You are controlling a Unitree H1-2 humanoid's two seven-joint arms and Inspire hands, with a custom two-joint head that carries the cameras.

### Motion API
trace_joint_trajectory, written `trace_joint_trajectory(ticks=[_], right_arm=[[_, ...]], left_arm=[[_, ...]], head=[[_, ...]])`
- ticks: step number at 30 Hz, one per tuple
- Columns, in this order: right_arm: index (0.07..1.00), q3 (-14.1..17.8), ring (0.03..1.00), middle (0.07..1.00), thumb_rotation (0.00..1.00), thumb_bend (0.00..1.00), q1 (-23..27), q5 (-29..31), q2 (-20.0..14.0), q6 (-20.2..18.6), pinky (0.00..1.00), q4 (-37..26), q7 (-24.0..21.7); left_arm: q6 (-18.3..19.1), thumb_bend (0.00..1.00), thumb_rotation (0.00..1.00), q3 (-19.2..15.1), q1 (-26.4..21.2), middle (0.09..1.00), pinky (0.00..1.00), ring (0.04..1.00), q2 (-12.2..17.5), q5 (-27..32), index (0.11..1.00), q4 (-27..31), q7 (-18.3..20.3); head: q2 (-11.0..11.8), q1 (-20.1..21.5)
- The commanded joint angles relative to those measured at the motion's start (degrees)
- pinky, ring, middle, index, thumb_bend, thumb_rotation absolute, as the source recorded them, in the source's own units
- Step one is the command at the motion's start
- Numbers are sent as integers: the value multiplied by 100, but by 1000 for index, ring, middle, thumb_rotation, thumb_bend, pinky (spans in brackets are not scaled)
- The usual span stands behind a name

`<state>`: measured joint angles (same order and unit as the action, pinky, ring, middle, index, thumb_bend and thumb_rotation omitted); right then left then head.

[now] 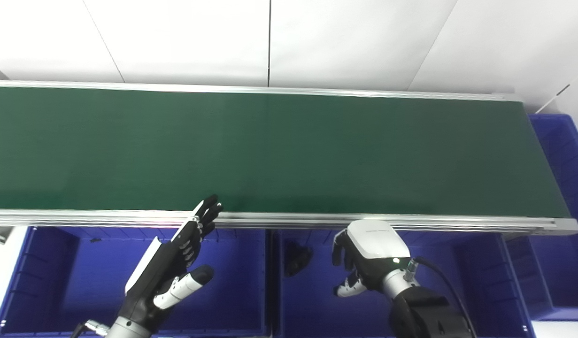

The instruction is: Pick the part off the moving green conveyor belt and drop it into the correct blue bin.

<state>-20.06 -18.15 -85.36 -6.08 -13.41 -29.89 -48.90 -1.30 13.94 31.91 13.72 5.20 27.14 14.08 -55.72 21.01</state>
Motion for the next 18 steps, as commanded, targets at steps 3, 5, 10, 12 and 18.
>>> trace_joint_trajectory(ticks=[3, 5, 10, 12, 18], right_arm=[[721, 55, 489, 632, 398, 909, 124, -229, 109, 119, 348, -118, -439], [736, 62, 590, 699, 424, 946, 141, -269, 128, 141, 433, -109, -522], [747, 81, 632, 742, 448, 974, 129, -205, 133, 195, 471, -177, -519], [776, 110, 609, 740, 438, 975, 95, -68, 133, 183, 453, -202, -442], [709, 263, 593, 687, 498, 905, -165, 690, 226, 127, 444, -728, -294]], left_arm=[[-25, 739, 738, -26, 30, 973, 1000, 999, 9, -15, 1000, 208, 10], [-17, 731, 734, -29, 24, 974, 1000, 1000, 13, 7, 1000, 208, 18], [18, 730, 718, -20, 31, 973, 1000, 1000, -13, 43, 1000, 215, 11], [-10, 735, 717, -1, 30, 971, 1000, 1000, -19, 3, 1000, 199, 16], [-60, 745, 739, 65, 68, 967, 1000, 994, -84, -186, 1000, 157, -20]], head=[[27, -22], [24, -27], [46, -101], [69, -157], [121, -408]])
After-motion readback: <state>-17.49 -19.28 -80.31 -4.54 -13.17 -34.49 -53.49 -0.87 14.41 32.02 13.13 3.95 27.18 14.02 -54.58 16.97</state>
